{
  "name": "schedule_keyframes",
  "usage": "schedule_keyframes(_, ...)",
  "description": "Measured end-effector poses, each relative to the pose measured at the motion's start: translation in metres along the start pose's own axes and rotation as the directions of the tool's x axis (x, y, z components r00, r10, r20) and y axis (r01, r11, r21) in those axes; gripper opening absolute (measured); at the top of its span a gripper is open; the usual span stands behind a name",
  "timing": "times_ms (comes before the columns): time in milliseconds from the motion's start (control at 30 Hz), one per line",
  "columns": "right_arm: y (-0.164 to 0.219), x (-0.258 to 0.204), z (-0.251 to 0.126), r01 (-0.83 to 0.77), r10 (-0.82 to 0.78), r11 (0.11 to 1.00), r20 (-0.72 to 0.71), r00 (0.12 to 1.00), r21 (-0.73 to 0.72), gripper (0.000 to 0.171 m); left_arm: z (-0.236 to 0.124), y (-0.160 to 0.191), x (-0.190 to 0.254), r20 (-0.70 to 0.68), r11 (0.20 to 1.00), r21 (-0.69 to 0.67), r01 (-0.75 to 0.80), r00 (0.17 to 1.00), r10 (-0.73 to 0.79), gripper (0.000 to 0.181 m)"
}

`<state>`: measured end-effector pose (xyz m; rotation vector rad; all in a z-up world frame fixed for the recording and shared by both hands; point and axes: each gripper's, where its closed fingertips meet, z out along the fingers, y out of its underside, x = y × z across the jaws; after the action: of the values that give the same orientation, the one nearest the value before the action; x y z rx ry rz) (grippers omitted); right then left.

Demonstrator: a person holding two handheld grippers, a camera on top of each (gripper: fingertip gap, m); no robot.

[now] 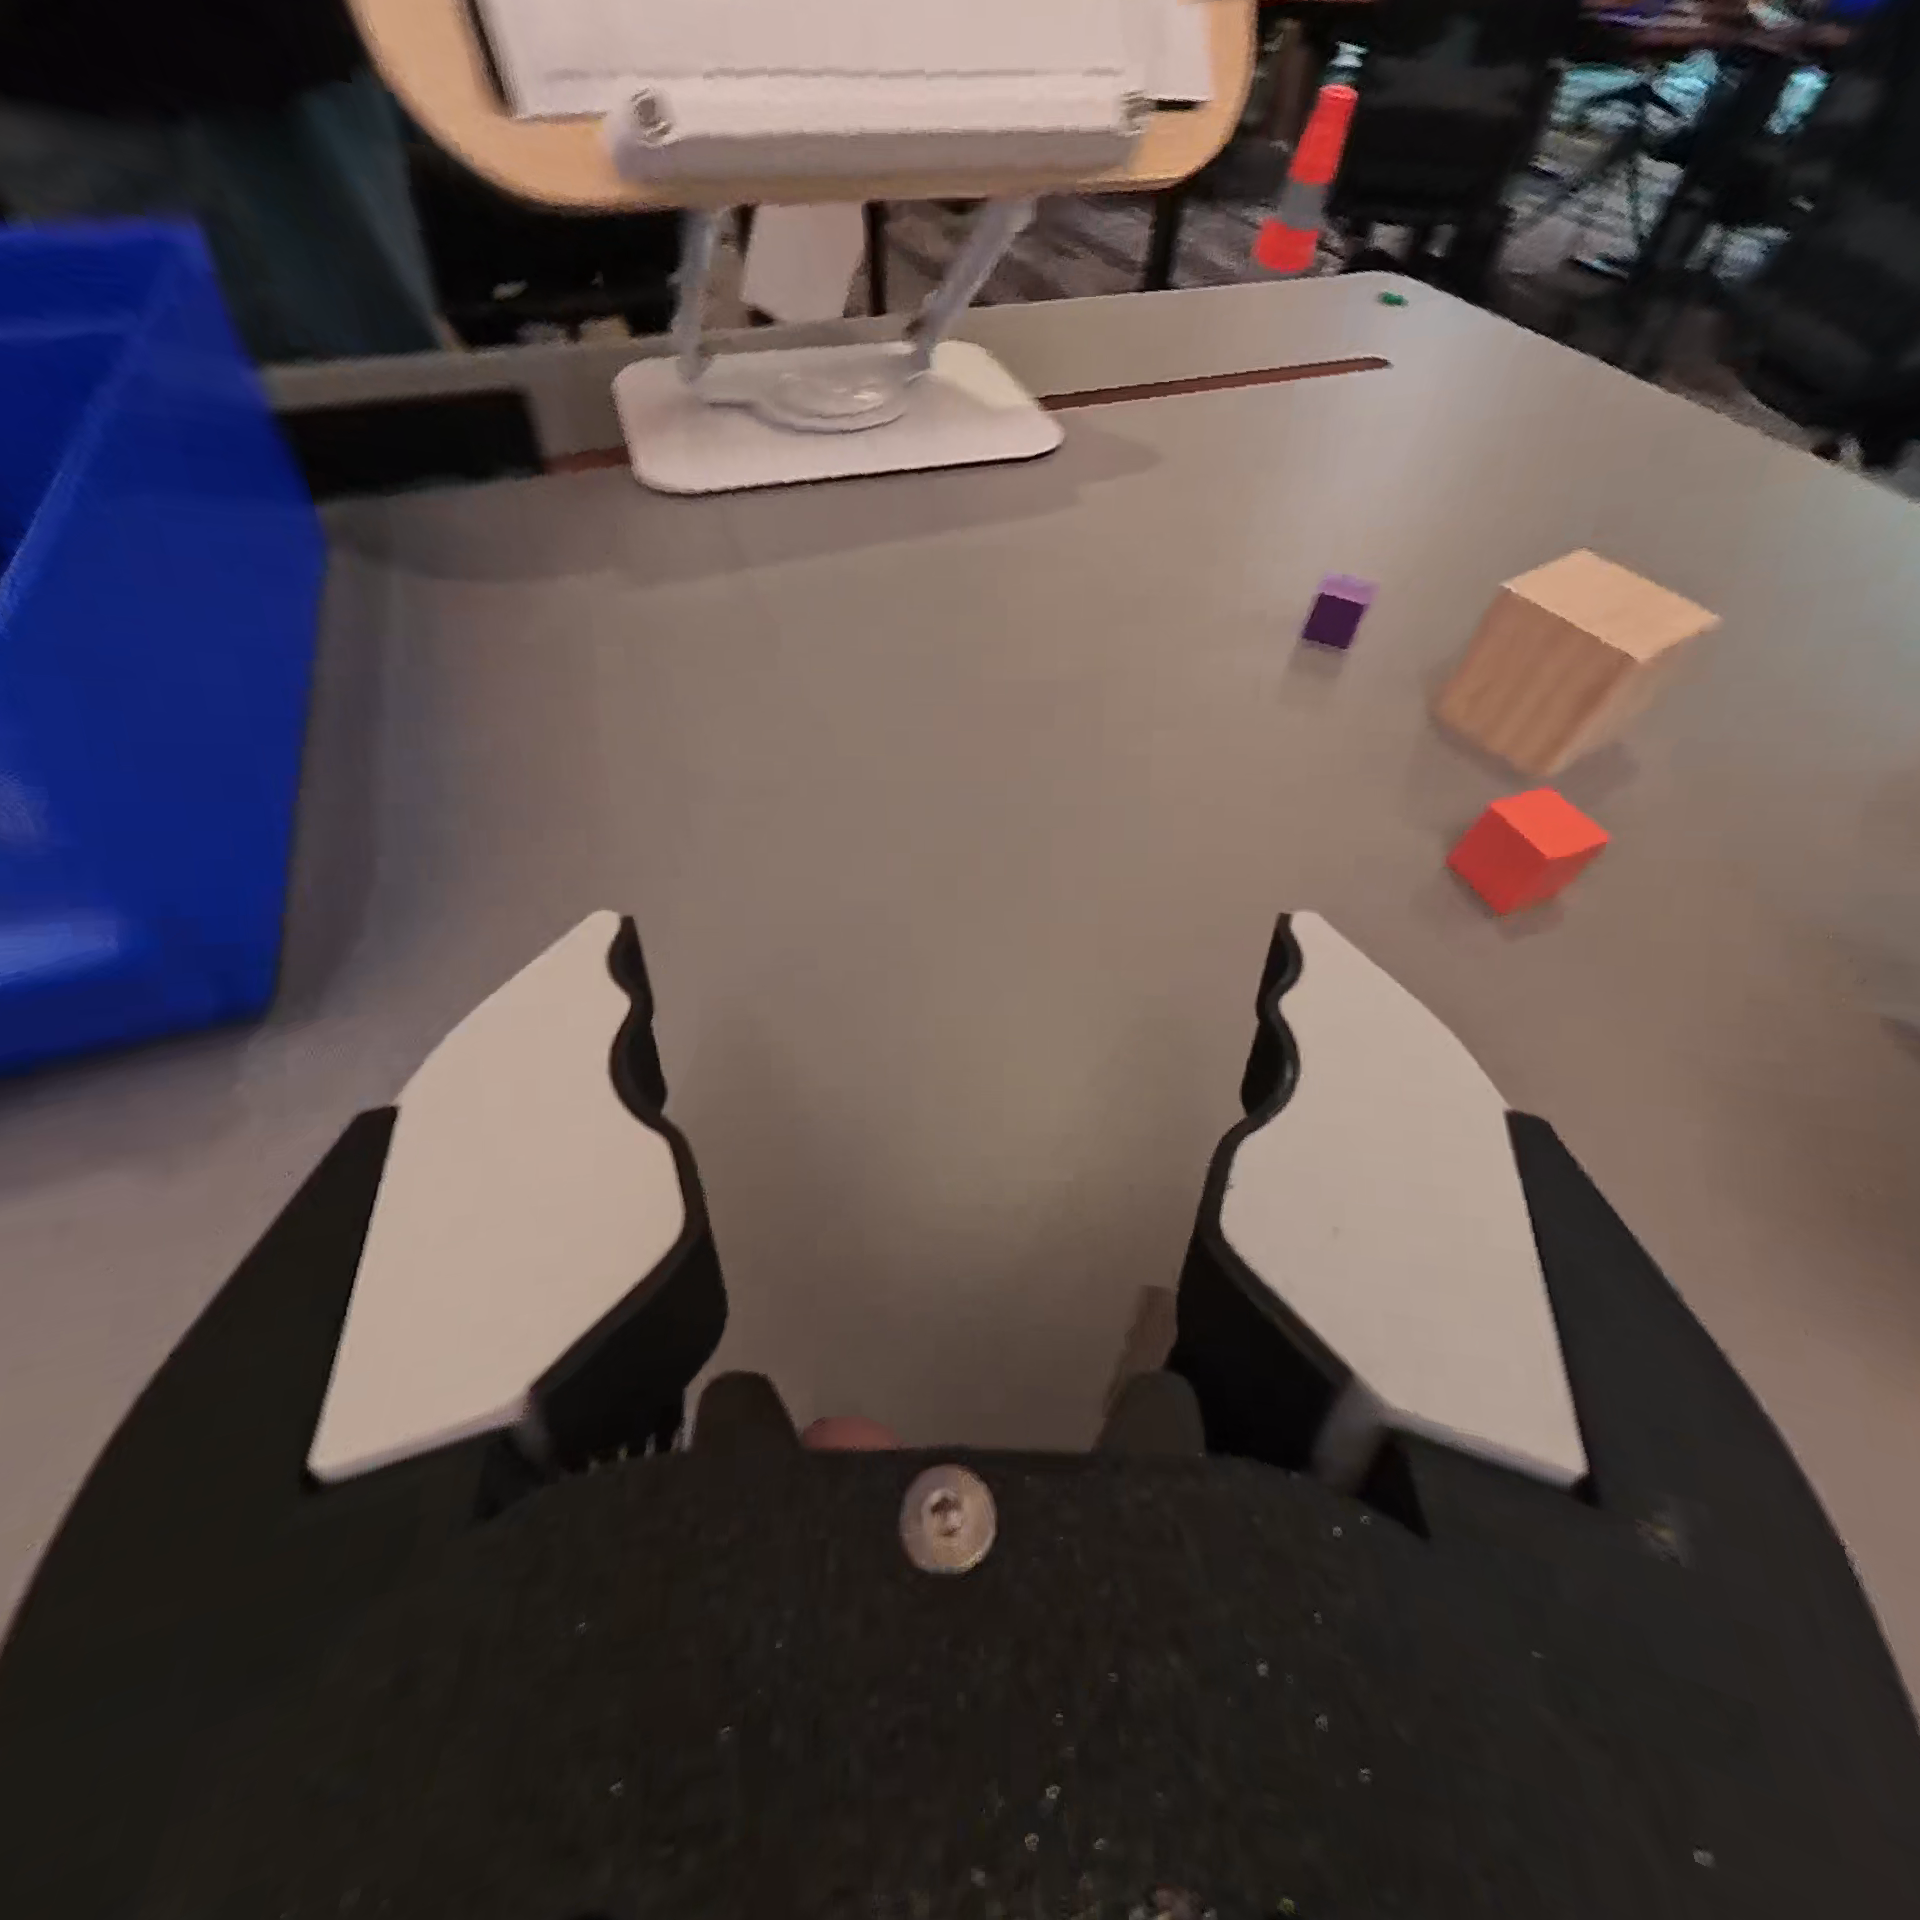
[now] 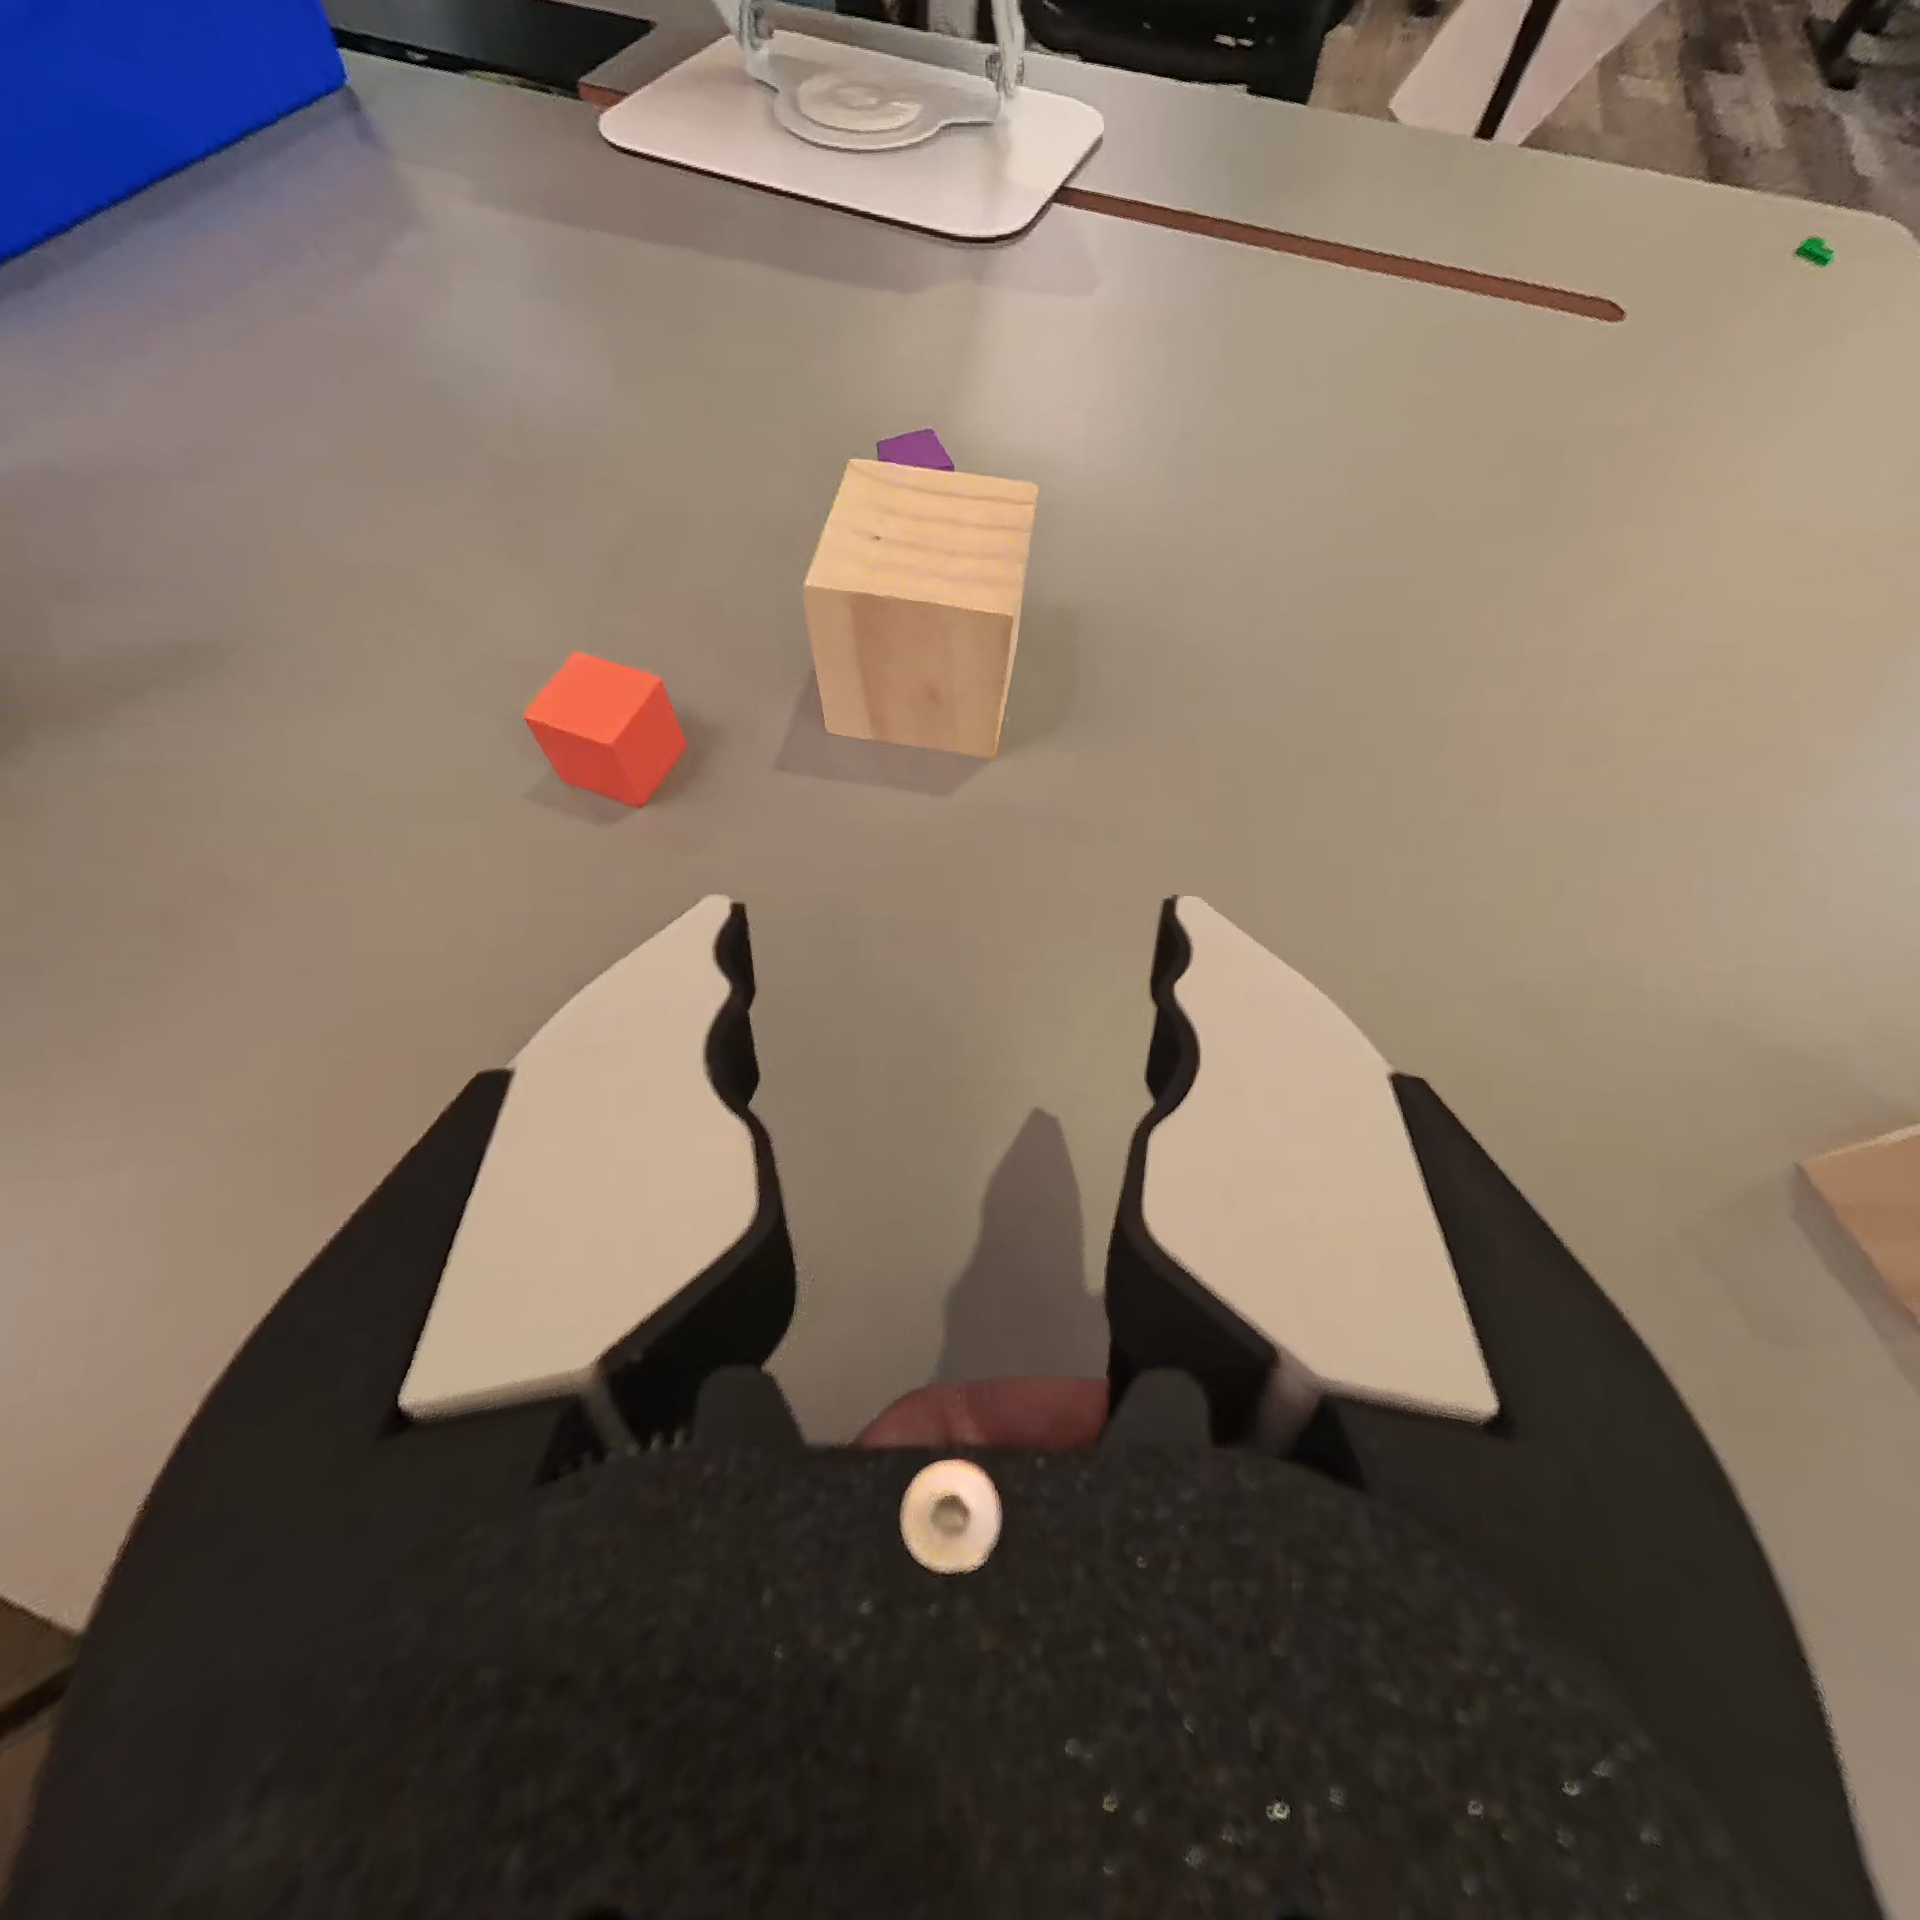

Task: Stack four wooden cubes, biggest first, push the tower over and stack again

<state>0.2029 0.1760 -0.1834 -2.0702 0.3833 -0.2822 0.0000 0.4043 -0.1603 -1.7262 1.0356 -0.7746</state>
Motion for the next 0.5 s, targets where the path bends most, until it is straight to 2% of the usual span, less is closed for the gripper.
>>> schedule_keyframes(167, 0.006, -0.012, 0.013, -0.047, 0.045, 0.998, -0.056, 0.997, -0.04, 0.08, -0.019, 0.01, -0.022, 0.158, 0.996, 0.027, 0.08, 0.984, -0.084, 0.105)
schedule_keyframes(500, 0.001, -0.013, 0.01, -0.078, 0.077, 0.997, -0.122, 0.99, -0.004, 0.089, -0.034, 0.018, -0.02, 0.16, 0.996, 0.023, 0.087, 0.983, -0.089, 0.098)
